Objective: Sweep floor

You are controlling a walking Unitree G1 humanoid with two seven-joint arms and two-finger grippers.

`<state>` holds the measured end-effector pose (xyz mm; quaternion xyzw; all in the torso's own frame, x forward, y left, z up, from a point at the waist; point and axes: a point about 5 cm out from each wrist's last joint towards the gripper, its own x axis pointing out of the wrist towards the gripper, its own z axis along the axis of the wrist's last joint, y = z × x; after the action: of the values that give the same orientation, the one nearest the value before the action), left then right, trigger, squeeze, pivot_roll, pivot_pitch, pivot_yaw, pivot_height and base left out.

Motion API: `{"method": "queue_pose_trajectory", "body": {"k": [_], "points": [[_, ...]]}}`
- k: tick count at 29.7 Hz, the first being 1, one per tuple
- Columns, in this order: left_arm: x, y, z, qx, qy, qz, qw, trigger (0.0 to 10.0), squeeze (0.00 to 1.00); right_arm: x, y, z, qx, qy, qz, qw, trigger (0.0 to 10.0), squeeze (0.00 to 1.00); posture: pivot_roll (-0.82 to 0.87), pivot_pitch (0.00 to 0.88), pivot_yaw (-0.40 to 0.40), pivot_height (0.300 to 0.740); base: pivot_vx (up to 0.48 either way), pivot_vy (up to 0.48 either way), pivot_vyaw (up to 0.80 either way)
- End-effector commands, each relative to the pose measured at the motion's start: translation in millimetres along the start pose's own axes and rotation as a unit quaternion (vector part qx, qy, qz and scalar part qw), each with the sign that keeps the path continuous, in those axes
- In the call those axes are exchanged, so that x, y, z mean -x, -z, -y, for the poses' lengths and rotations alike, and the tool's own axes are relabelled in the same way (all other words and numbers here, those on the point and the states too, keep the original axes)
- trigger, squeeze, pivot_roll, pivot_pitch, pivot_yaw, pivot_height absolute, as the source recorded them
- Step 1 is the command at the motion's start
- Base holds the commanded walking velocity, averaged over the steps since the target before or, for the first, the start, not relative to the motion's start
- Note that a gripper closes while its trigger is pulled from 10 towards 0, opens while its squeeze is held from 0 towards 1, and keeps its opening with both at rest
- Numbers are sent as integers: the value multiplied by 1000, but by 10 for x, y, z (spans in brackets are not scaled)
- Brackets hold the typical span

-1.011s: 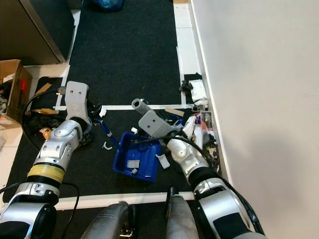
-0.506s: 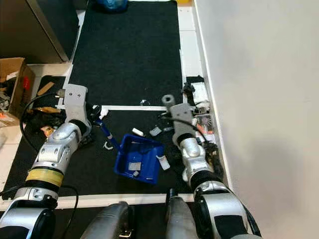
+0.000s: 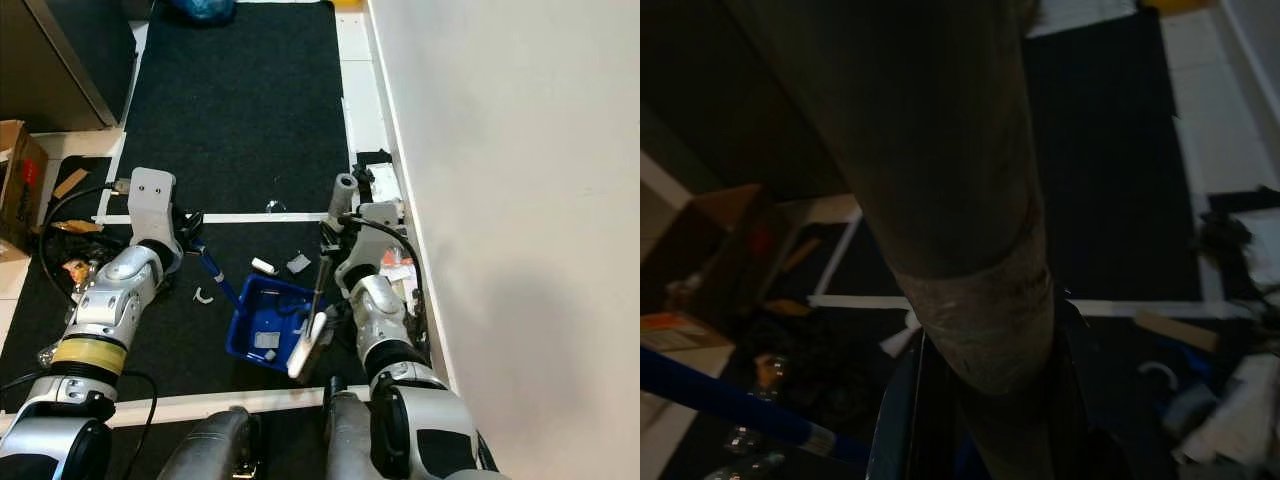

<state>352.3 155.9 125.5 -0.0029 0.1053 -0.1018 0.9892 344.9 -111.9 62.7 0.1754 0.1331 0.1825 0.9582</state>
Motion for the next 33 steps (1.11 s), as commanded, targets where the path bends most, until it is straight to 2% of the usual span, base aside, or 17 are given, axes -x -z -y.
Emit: {"method": "queue_pose_trajectory", "body": {"k": [1, 5, 7, 10, 13, 14, 15, 16, 17, 18, 19, 21, 22, 24, 25, 29, 33], "points": [[21, 125, 63, 26, 19, -21, 999, 10000, 0, -11, 332, -276, -103, -50, -42, 992, 10000, 0, 169, 276, 26, 740, 0, 0, 0], [25, 128, 69, 27, 19, -21, 999, 10000, 0, -46, 283, -390, -124, -94, -24, 988, 10000, 0, 168, 277, 24, 740, 0, 0, 0], [28, 133, 73, 27, 19, -22, 999, 10000, 0, -87, 150, -521, -125, -154, 9, 980, 10000, 0, 166, 279, 25, 740, 0, 0, 0], [29, 139, 71, 27, 19, -23, 999, 10000, 0, -110, -27, -611, -110, -201, 45, 972, 10000, 0, 166, 279, 25, 740, 0, 0, 0], [29, 142, 72, 28, 18, -22, 999, 10000, 0, -84, -289, -561, -37, -201, 92, 974, 10000, 0, 154, 281, 22, 740, 0, 0, 0], [29, 142, 72, 28, 18, -22, 999, 10000, 0, -84, -289, -561, -37, -201, 92, 974, 10000, 0, 154, 281, 22, 740, 0, 0, 0], [28, 142, 72, 29, 18, -22, 999, 10000, 0, -68, -369, -518, 0, -191, 103, 976, 10000, 0, 154, 281, 22, 740, 0, 0, 0], [28, 142, 72, 29, 18, -22, 999, 10000, 0, -68, -369, -518, 0, -191, 103, 976, 10000, 0, 154, 281, 22, 740, 0, 0, 0], [25, 148, 77, 30, 18, -23, 999, 10000, 0, 8, -578, -405, 98, -168, 132, 972, 10000, 0, 154, 281, 22, 740, 0, 0, 0], [25, 148, 77, 30, 18, -23, 999, 10000, 0, 8, -578, -405, 98, -168, 132, 972, 10000, 0, 154, 281, 22, 740, 0, 0, 0], [24, 154, 86, 31, 19, -23, 999, 10000, 0, 56, -697, -354, 144, -157, 148, 966, 10000, 0, 138, 285, 21, 740, 0, 0, 0], [22, 166, 101, 31, 20, -25, 999, 10000, 0, 126, -872, -277, 203, -136, 168, 955, 10000, 0, 136, 286, 21, 740, 0, 0, 0], [21, 170, 111, 32, 22, -26, 999, 10000, 0, 155, -940, -194, 266, -110, 163, 944, 10000, 0, 136, 286, 21, 740, 0, 0, 0], [20, 171, 113, 32, 22, -26, 999, 10000, 0, 161, -949, -167, 285, -102, 158, 940, 10000, 0, 136, 286, 21, 740, 0, 0, 0], [18, 168, 121, 32, 23, -26, 999, 10000, 0, 162, -924, -51, 340, -68, 132, 929, 10000, 0, 130, 288, 20, 740, 0, 0, 0], [18, 167, 123, 33, 23, -26, 999, 10000, 0, 162, -872, 48, 376, -37, 104, 920, 10000, 0, 133, 289, 19, 740, 0, 0, 0], [26, 171, 104, 32, 20, -27, 999, 10000, 0, 151, -501, 179, 441, -4, 8, 897, 10000, 0, 135, 289, 20, 740, 0, 0, 0]]}}
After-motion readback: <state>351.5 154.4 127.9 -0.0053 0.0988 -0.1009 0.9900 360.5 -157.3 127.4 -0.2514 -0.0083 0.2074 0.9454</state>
